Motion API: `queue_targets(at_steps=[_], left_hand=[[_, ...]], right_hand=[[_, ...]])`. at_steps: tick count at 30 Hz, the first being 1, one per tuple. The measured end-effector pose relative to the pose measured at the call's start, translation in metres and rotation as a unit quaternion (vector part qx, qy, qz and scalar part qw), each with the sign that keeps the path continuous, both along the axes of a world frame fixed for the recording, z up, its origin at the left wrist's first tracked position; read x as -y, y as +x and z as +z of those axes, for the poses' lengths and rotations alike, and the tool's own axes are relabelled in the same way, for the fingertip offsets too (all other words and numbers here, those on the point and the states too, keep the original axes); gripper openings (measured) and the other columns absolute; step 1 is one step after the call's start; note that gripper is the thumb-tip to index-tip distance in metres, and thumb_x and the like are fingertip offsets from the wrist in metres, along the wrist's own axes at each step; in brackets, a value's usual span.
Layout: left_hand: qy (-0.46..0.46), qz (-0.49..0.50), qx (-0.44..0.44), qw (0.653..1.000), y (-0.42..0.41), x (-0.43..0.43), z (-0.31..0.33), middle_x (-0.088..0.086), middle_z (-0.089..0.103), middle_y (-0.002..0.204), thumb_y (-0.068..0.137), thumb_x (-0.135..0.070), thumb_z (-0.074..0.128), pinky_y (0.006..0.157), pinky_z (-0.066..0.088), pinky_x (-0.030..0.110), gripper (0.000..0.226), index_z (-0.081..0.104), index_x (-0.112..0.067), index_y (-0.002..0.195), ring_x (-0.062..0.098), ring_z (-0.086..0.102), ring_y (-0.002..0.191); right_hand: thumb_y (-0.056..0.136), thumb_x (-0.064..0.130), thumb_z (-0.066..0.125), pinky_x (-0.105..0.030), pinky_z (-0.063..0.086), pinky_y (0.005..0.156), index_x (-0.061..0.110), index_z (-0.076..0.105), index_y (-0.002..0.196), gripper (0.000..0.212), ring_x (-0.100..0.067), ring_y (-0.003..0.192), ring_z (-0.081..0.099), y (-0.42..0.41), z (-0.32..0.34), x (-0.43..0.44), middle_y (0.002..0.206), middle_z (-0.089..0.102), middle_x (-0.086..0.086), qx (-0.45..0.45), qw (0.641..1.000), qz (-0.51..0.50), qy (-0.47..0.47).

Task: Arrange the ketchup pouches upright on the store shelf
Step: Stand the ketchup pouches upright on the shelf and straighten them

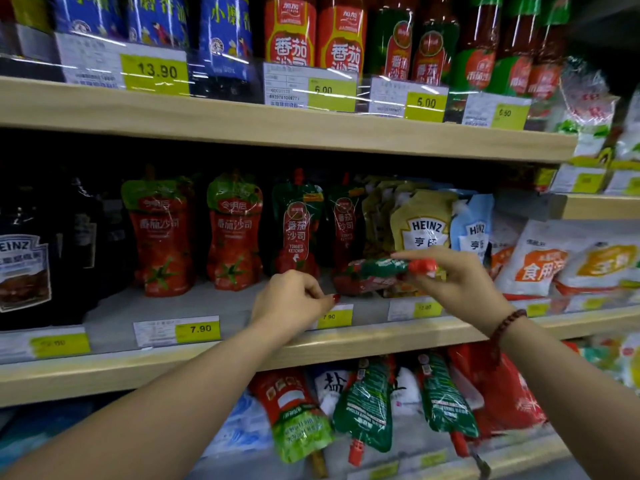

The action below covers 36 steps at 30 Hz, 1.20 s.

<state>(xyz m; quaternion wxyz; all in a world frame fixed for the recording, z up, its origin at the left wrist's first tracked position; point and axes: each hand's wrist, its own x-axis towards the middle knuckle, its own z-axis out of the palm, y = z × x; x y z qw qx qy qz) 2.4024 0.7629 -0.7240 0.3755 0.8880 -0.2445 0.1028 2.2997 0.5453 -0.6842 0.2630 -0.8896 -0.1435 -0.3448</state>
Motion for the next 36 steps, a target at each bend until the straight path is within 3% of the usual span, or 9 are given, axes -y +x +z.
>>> queue_targets(at_steps=[3, 8, 13, 17, 22, 25, 27, 32, 36], left_hand=[[-0.003, -0.011, -0.011, 1.0, 0.002, 0.0, 0.002, -0.014, 0.056, 0.047, 0.074, -0.043, 0.069, 0.05, 0.038, 0.024, 0.027, 0.061, -0.029, 0.053, 0.006, 0.055, 0.054], [0.0, -0.025, -0.009, 1.0, 0.003, -0.001, 0.002, -0.014, 0.057, 0.05, 0.074, -0.037, 0.07, 0.057, 0.048, 0.029, 0.027, 0.059, -0.028, 0.052, 0.01, 0.057, 0.056], [-0.005, -0.025, -0.007, 1.0, 0.005, 0.0, 0.0, -0.014, 0.059, 0.051, 0.074, -0.038, 0.07, 0.057, 0.049, 0.029, 0.026, 0.061, -0.029, 0.052, 0.009, 0.059, 0.057], [-0.01, -0.025, -0.002, 1.0, 0.007, 0.0, -0.002, -0.013, 0.059, 0.051, 0.074, -0.038, 0.071, 0.059, 0.053, 0.031, 0.025, 0.062, -0.029, 0.053, 0.01, 0.06, 0.058], [-0.031, -0.045, -0.026, 0.998, 0.011, 0.001, 0.005, -0.011, 0.066, 0.066, 0.067, -0.038, 0.076, 0.067, 0.057, 0.034, 0.017, 0.067, -0.026, 0.075, 0.007, 0.063, 0.067], [-0.064, -0.057, -0.026, 0.996, 0.019, 0.013, 0.018, -0.007, 0.06, 0.095, 0.063, -0.041, 0.079, 0.075, 0.052, 0.031, 0.058, 0.057, -0.023, 0.113, 0.012, 0.06, 0.088], [-0.085, -0.086, -0.048, 0.992, 0.021, 0.028, 0.025, -0.007, 0.053, 0.102, 0.06, -0.035, 0.082, 0.077, 0.047, 0.028, 0.074, 0.048, -0.022, 0.124, 0.012, 0.055, 0.093], [-0.129, -0.134, -0.118, 0.975, 0.026, 0.057, 0.021, -0.005, 0.06, 0.11, 0.059, -0.02, 0.085, 0.083, 0.043, 0.026, 0.075, 0.047, -0.022, 0.123, 0.013, 0.055, 0.099], [-0.147, -0.136, -0.108, 0.974, 0.034, 0.059, 0.017, -0.011, 0.06, 0.101, 0.059, -0.019, 0.085, 0.079, 0.042, 0.022, 0.07, 0.051, -0.024, 0.12, 0.009, 0.055, 0.094]], right_hand=[[0.079, 0.009, 0.068, -0.023, 0.055, 0.073, 0.019, 0.068, 0.099, 0.022, -0.009, 0.086, 0.066, 0.014, 0.029, -0.007, 0.092, 0.071, -0.001, -0.007, 0.997, 0.002, 0.072], [0.077, 0.017, 0.072, -0.024, 0.057, 0.069, 0.017, 0.069, 0.09, 0.014, -0.005, 0.081, 0.067, 0.045, 0.061, -0.007, 0.086, 0.07, 0.01, -0.091, 0.987, -0.008, 0.135], [0.073, 0.013, 0.076, -0.034, 0.056, 0.077, 0.007, 0.058, 0.114, 0.045, -0.018, 0.089, 0.067, 0.073, 0.049, -0.01, 0.105, 0.068, -0.004, -0.124, 0.941, 0.007, 0.314], [0.078, 0.008, 0.071, -0.025, 0.057, 0.063, 0.016, 0.064, 0.092, 0.018, -0.014, 0.077, 0.07, 0.079, 0.034, -0.018, 0.088, 0.072, 0.0, -0.101, 0.911, 0.054, 0.395], [0.08, 0.009, 0.068, -0.026, 0.057, 0.064, 0.018, 0.063, 0.086, 0.012, -0.019, 0.081, 0.07, 0.08, 0.032, -0.022, 0.092, 0.072, -0.006, -0.085, 0.905, 0.071, 0.411], [0.08, 0.01, 0.068, -0.027, 0.057, 0.065, 0.017, 0.063, 0.088, 0.012, -0.02, 0.081, 0.07, 0.08, 0.031, -0.022, 0.094, 0.071, -0.009, -0.081, 0.905, 0.067, 0.412], [0.08, 0.011, 0.069, -0.03, 0.057, 0.068, 0.015, 0.063, 0.09, 0.012, -0.022, 0.083, 0.07, 0.081, 0.03, -0.023, 0.097, 0.071, -0.012, -0.077, 0.905, 0.062, 0.414], [0.08, 0.011, 0.069, -0.042, 0.054, 0.084, 0.013, 0.062, 0.097, 0.018, -0.025, 0.093, 0.067, 0.08, 0.025, -0.023, 0.106, 0.068, -0.016, -0.072, 0.899, 0.052, 0.43], [0.078, 0.017, 0.072, -0.021, 0.053, 0.076, 0.014, 0.052, 0.116, 0.043, -0.003, 0.092, 0.062, 0.068, 0.014, -0.02, 0.109, 0.063, -0.001, -0.009, 0.914, 0.003, 0.406]])
